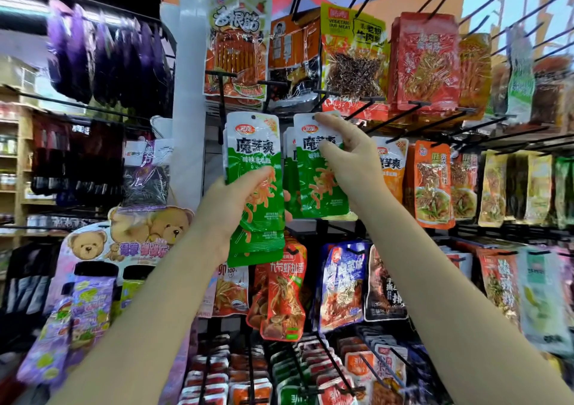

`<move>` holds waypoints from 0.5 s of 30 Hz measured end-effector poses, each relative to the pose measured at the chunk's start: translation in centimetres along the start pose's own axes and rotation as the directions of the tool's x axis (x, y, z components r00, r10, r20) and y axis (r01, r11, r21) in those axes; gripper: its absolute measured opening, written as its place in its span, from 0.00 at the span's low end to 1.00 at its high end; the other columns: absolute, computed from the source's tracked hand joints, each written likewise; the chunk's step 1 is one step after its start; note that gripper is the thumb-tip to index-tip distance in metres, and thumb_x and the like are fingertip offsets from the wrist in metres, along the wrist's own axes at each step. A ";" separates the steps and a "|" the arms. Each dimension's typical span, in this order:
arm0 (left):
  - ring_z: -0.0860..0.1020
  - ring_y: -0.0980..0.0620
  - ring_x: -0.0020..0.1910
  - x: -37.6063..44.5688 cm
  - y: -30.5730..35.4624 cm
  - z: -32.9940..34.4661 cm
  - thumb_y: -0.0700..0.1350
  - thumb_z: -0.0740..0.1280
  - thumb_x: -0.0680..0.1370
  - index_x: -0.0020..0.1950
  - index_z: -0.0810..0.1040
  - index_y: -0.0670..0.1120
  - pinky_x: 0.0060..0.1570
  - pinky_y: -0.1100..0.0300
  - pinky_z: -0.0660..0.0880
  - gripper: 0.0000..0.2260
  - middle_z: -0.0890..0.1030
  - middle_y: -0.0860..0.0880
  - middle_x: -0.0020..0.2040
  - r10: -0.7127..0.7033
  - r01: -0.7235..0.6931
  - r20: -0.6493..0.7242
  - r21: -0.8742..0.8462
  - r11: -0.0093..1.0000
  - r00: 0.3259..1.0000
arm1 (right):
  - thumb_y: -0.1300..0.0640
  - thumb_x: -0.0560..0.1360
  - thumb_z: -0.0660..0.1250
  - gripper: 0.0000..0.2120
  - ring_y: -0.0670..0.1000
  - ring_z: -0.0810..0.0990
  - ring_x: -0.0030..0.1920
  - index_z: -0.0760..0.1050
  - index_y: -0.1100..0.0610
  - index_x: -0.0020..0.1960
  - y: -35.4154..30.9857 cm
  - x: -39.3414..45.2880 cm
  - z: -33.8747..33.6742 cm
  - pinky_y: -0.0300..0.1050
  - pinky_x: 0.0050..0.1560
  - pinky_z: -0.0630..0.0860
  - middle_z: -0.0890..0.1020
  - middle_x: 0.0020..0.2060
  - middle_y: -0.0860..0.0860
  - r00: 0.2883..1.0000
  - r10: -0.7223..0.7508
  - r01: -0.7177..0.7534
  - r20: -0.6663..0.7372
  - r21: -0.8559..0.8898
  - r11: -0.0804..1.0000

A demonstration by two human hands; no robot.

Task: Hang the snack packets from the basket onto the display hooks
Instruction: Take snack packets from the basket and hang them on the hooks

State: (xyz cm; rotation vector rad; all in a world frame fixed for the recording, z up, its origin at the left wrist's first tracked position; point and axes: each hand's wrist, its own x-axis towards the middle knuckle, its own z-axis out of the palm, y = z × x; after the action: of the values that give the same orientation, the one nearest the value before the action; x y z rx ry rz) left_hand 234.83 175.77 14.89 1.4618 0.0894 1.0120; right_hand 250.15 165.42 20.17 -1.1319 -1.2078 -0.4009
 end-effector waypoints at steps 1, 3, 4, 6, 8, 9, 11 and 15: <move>0.85 0.36 0.43 0.0 0.1 0.0 0.53 0.73 0.75 0.59 0.80 0.40 0.46 0.43 0.82 0.20 0.86 0.38 0.48 -0.004 0.004 -0.006 0.003 1.000 1.000 | 0.63 0.80 0.66 0.17 0.44 0.78 0.58 0.79 0.45 0.64 0.1 0.1 0.1 0.39 0.55 0.75 0.77 0.64 0.40 1.000 0.003 -0.003 -0.003 -0.004 1.000; 0.85 0.35 0.46 0.1 0.1 -0.1 0.58 0.74 0.69 0.62 0.79 0.40 0.49 0.38 0.82 0.29 0.86 0.37 0.50 -0.022 0.021 -0.030 -0.015 1.000 0.999 | 0.60 0.80 0.67 0.15 0.43 0.74 0.66 0.79 0.46 0.63 0.2 0.4 0.3 0.44 0.67 0.72 0.78 0.62 0.40 1.000 0.000 0.000 -0.013 -0.016 1.000; 0.85 0.34 0.46 0.1 0.1 -0.1 0.57 0.72 0.70 0.62 0.79 0.40 0.49 0.38 0.82 0.28 0.85 0.37 0.50 -0.023 0.022 -0.026 -0.022 1.000 0.999 | 0.59 0.80 0.68 0.14 0.44 0.73 0.69 0.79 0.47 0.64 0.2 0.5 0.3 0.46 0.70 0.70 0.78 0.62 0.40 1.000 -0.004 0.004 -0.020 -0.021 1.000; 0.85 0.36 0.41 0.1 0.1 -0.2 0.52 0.66 0.79 0.60 0.79 0.38 0.42 0.45 0.83 0.19 0.85 0.36 0.48 -0.020 0.020 -0.007 -0.032 0.999 1.000 | 0.58 0.80 0.68 0.14 0.45 0.72 0.70 0.79 0.49 0.65 0.2 0.7 0.4 0.46 0.70 0.69 0.79 0.63 0.42 0.999 -0.004 0.003 -0.039 -0.024 1.000; 0.85 0.37 0.38 0.0 0.1 -0.3 0.48 0.64 0.82 0.59 0.79 0.38 0.37 0.48 0.83 0.14 0.86 0.36 0.47 -0.015 0.015 0.017 -0.032 0.999 1.000 | 0.58 0.80 0.68 0.14 0.46 0.72 0.70 0.80 0.49 0.65 0.1 0.9 0.3 0.48 0.71 0.70 0.79 0.61 0.41 0.998 -0.006 0.004 -0.057 -0.030 1.000; 0.85 0.37 0.38 -0.1 0.0 -0.2 0.47 0.64 0.82 0.59 0.79 0.38 0.37 0.47 0.83 0.13 0.86 0.36 0.47 -0.004 0.004 0.026 -0.025 1.000 1.000 | 0.58 0.80 0.68 0.14 0.46 0.72 0.70 0.80 0.49 0.64 0.1 0.9 0.3 0.50 0.71 0.70 0.79 0.60 0.41 0.998 -0.002 -0.001 -0.065 -0.036 0.999; 0.85 0.37 0.39 -0.2 0.0 -0.2 0.46 0.65 0.82 0.60 0.78 0.37 0.37 0.47 0.83 0.13 0.86 0.36 0.47 0.009 -0.009 0.033 -0.012 1.000 0.999 | 0.59 0.80 0.68 0.13 0.47 0.73 0.70 0.80 0.49 0.63 0.1 1.0 0.0 0.51 0.72 0.70 0.80 0.61 0.43 0.997 0.011 -0.014 -0.078 -0.046 0.999; 0.86 0.36 0.43 -0.4 0.1 -0.2 0.47 0.66 0.82 0.62 0.77 0.39 0.40 0.45 0.84 0.14 0.86 0.37 0.48 0.001 -0.001 0.044 -0.006 1.000 0.999 | 0.59 0.81 0.67 0.14 0.46 0.74 0.65 0.79 0.51 0.65 0.3 0.9 -0.3 0.33 0.63 0.71 0.80 0.60 0.43 0.997 -0.009 0.003 -0.072 -0.078 0.997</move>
State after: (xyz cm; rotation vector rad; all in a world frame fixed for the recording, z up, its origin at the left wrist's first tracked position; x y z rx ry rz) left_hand 234.41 175.70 14.75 1.4779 0.0544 0.9799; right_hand 250.80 165.58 20.84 -1.1705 -1.1407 -0.4931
